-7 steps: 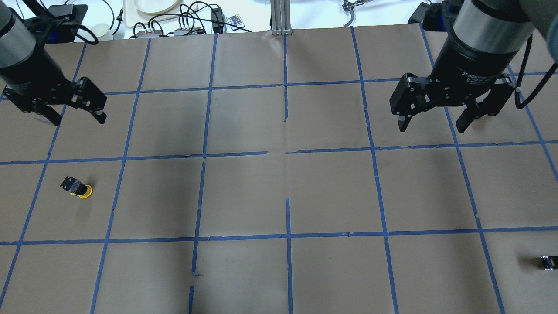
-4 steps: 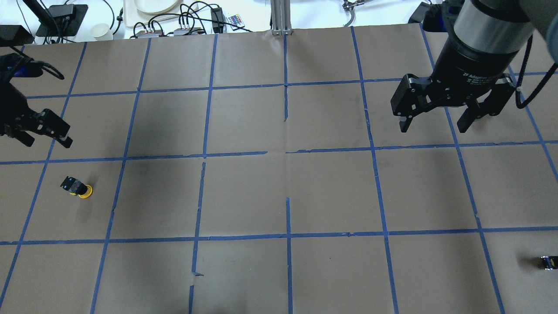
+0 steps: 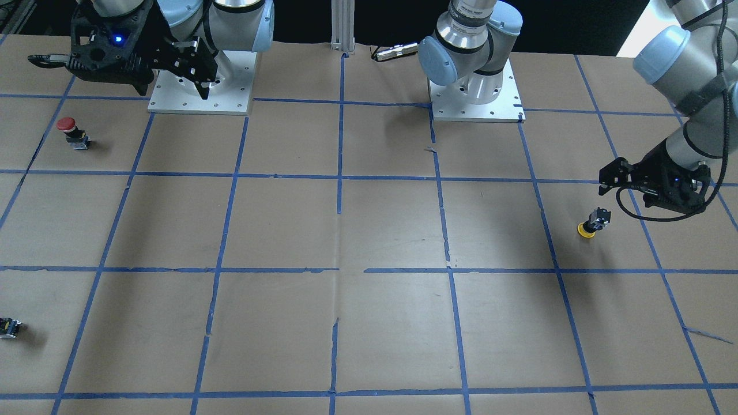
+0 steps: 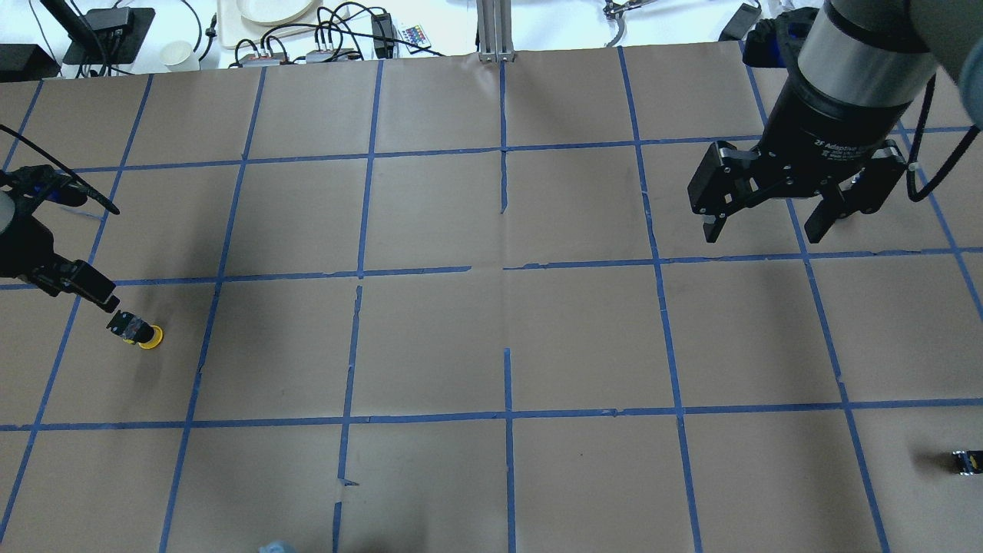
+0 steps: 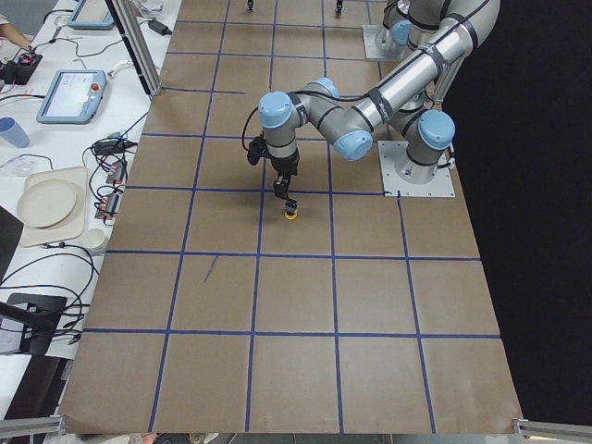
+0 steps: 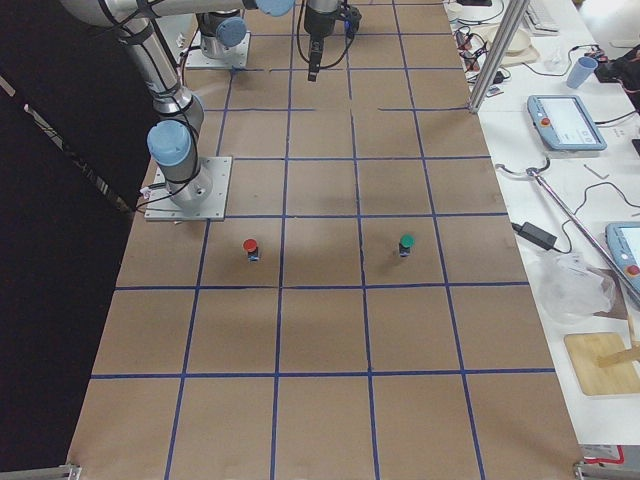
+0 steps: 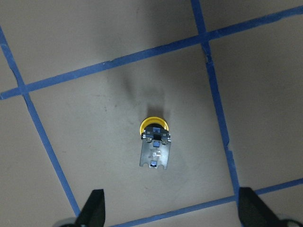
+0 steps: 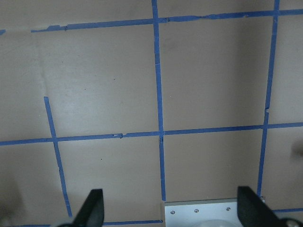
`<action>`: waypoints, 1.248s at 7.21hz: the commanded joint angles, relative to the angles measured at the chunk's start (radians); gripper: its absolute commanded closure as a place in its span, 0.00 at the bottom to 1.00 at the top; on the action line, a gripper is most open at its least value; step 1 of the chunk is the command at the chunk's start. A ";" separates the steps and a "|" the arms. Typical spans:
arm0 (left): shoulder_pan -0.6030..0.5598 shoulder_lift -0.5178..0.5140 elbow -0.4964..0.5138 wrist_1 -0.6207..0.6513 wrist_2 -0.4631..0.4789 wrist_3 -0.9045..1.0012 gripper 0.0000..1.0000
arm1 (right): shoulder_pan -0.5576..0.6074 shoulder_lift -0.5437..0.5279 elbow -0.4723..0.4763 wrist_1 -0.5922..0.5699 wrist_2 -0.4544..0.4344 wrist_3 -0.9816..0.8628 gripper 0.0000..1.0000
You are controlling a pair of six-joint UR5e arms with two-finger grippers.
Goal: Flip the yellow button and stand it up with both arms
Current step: 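Lower the left gripper over the lying yellow button, then close the left gripper on the yellow button's metal base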
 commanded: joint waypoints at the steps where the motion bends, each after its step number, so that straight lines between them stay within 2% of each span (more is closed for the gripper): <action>1: 0.048 -0.019 -0.073 0.076 -0.032 0.104 0.04 | 0.001 -0.004 0.007 -0.001 0.001 0.000 0.00; 3: 0.054 -0.074 -0.073 0.138 -0.052 0.228 0.03 | 0.001 -0.004 0.013 -0.001 0.000 0.001 0.00; 4: 0.053 -0.079 -0.078 0.168 -0.056 0.235 0.07 | 0.001 -0.014 0.022 0.001 0.000 0.001 0.00; 7: 0.051 -0.095 -0.084 0.169 -0.055 0.236 0.11 | 0.001 -0.025 0.038 -0.010 0.001 0.000 0.00; 9: 0.051 -0.095 -0.093 0.159 -0.052 0.169 0.15 | 0.001 -0.025 0.038 -0.007 0.009 -0.003 0.00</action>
